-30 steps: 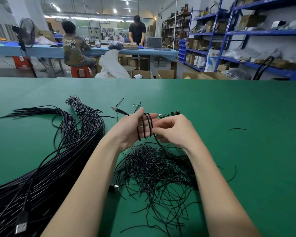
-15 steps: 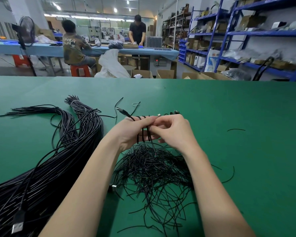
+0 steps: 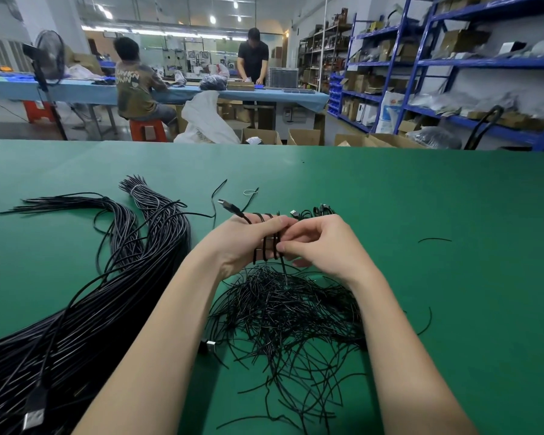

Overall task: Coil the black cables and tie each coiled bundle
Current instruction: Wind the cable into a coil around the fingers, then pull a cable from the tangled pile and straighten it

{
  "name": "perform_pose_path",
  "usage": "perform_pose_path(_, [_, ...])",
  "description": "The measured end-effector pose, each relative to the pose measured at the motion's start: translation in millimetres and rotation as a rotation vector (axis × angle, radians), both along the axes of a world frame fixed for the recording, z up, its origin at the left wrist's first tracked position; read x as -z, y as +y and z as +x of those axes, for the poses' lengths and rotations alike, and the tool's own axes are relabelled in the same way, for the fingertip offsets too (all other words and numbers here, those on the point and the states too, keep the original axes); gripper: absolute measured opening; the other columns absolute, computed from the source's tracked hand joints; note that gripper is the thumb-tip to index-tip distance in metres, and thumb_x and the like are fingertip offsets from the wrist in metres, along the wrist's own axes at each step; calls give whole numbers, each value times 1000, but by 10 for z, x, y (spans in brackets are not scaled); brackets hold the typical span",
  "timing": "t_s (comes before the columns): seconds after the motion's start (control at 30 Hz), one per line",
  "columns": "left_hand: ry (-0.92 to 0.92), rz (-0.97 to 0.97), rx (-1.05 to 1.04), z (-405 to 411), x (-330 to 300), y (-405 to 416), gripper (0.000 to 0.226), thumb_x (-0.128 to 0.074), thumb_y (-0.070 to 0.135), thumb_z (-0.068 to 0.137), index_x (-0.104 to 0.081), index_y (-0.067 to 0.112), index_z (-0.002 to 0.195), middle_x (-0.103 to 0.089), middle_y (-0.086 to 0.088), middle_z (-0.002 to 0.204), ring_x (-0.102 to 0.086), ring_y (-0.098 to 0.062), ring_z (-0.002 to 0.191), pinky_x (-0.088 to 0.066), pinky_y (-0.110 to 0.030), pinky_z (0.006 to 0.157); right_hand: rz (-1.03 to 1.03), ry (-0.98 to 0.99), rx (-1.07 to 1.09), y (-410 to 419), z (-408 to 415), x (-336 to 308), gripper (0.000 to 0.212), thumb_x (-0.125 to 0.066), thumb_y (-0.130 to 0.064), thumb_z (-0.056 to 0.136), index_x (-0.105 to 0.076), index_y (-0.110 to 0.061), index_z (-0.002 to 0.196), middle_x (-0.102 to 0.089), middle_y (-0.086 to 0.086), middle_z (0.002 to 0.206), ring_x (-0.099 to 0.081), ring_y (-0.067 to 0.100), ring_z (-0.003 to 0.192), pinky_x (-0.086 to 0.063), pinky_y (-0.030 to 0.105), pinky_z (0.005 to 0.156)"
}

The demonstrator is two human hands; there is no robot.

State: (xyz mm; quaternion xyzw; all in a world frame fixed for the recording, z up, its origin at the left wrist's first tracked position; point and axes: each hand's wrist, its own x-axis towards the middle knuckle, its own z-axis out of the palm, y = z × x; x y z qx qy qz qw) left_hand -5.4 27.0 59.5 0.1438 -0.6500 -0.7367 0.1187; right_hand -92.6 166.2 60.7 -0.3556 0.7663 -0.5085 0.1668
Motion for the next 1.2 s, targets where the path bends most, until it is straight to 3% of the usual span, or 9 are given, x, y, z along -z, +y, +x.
perform_pose_path(0.13, [-1,-6,103,9,22,36,24,-59,16,99,-70,-5,93,-71,-19,89,-72,-22,80,-62,-32,79,58,206,114,88,-54,-180,13,-82,-37,78,-76,-26,78,-72,-17,68,-62,-1,62,-53,29,64])
perform_pose_path(0.23, [-34,-108,299,45,3,107,21,-56,15,101,-70,0,98,-74,-19,94,-74,-25,87,-61,-31,77,13,280,-32,126,-15,-303,36,-80,-60,69,-74,-41,98,-72,-28,93,-63,-9,85,-51,22,79])
perform_pose_path(0.3, [-43,-168,400,54,-7,171,17,-55,11,101,-71,8,98,-75,-16,90,-74,-25,86,-60,-30,75,24,228,-192,74,59,-277,29,-82,-53,78,-74,-44,105,-74,-23,102,-66,-7,96,-53,25,87])
perform_pose_path(0.4, [-36,-134,504,79,-24,205,13,-54,8,102,-62,1,108,-70,-13,78,-73,-28,84,-61,-30,78,-69,155,-110,-24,42,-182,7,-80,-37,86,-78,-31,89,-76,-12,79,-66,1,68,-52,24,70])
perform_pose_path(0.5, [-45,-109,507,88,-35,170,21,-48,10,103,-62,-5,98,-62,-6,65,-73,-24,81,-61,-30,79,-135,65,15,-36,-17,-109,11,-78,-35,88,-76,-24,84,-76,-7,75,-63,12,56,-49,24,53])
perform_pose_path(0.63, [-26,-88,413,38,-19,166,25,-43,16,106,-59,4,90,-36,5,55,-57,-13,62,-54,-28,71,-180,-48,143,-51,-73,-32,14,-76,-33,90,-74,-20,84,-73,19,75,-60,11,53,-58,32,73])
perform_pose_path(0.83, [-45,35,353,-25,18,179,30,-40,23,108,-50,10,82,-36,5,54,-41,-11,52,-49,-25,61,-248,-211,181,-94,-81,-5,18,-73,-21,93,-73,-5,85,-63,-6,51,-56,7,45,-61,24,63])
perform_pose_path(1.0, [0,20,162,-58,-13,152,30,-42,24,108,-48,12,81,-34,7,54,-39,-9,48,-45,-22,53,-230,-210,167,-61,-129,-1,21,-70,-31,96,-75,-12,89,-73,0,74,-65,11,68,-59,26,70])
perform_pose_path(1.2, [76,51,54,-58,-61,140,32,-38,27,108,-45,16,79,-38,6,58,-44,-14,60,-48,-26,63,-293,-300,21,13,-142,-8,7,-72,-22,95,-75,-18,90,-68,-7,78,-56,4,56,-50,18,53])
